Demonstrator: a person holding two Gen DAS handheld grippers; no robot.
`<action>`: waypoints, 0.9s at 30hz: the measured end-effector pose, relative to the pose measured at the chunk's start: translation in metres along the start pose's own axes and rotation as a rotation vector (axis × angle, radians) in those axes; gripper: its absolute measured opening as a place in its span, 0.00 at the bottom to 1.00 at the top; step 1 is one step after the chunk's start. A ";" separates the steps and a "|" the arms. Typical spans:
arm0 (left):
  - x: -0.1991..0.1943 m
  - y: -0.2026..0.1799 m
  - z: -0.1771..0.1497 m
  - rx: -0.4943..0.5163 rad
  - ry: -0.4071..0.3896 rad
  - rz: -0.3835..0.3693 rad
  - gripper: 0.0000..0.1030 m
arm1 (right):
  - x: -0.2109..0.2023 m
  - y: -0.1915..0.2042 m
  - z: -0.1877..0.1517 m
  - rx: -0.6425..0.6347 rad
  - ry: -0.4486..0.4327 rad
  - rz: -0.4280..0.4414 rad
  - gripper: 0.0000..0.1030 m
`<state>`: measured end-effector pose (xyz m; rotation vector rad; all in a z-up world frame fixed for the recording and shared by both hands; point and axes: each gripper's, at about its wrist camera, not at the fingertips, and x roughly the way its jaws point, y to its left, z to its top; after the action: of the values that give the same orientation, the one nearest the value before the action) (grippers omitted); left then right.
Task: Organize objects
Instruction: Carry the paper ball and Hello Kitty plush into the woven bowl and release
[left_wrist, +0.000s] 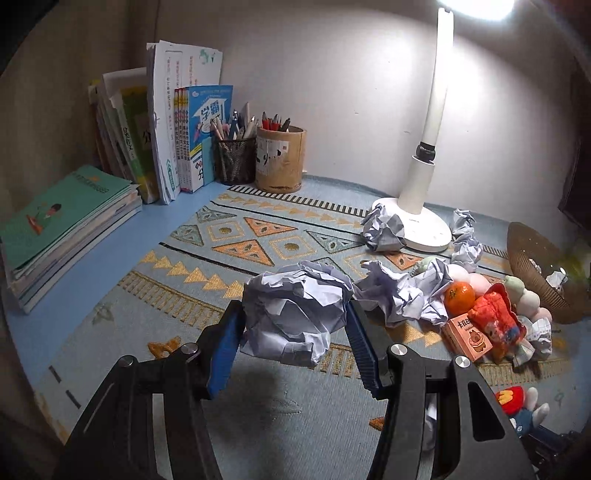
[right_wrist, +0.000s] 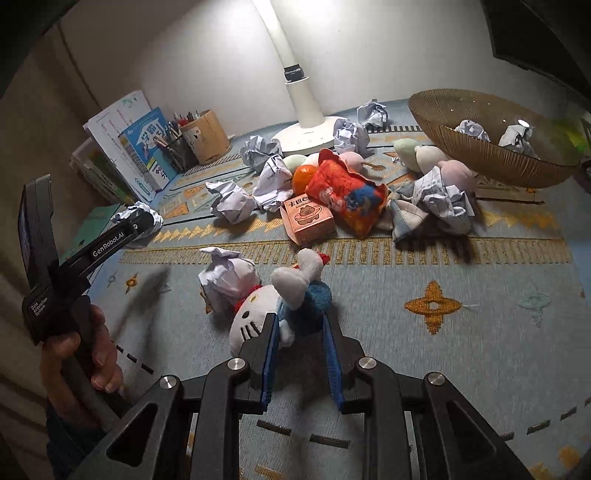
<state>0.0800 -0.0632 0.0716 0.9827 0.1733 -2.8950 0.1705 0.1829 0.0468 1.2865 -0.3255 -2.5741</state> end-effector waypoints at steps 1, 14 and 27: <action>-0.002 -0.002 -0.001 0.002 -0.001 0.000 0.51 | 0.000 -0.002 -0.002 0.005 0.007 0.003 0.23; -0.007 -0.011 -0.010 0.030 -0.003 0.004 0.51 | -0.012 -0.002 -0.035 -0.161 0.062 -0.001 0.40; 0.017 -0.024 -0.028 0.041 0.054 -0.031 0.51 | 0.011 0.005 -0.018 -0.471 0.055 -0.022 0.74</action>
<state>0.0808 -0.0368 0.0406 1.0751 0.1338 -2.9126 0.1794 0.1732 0.0290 1.1793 0.2922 -2.4194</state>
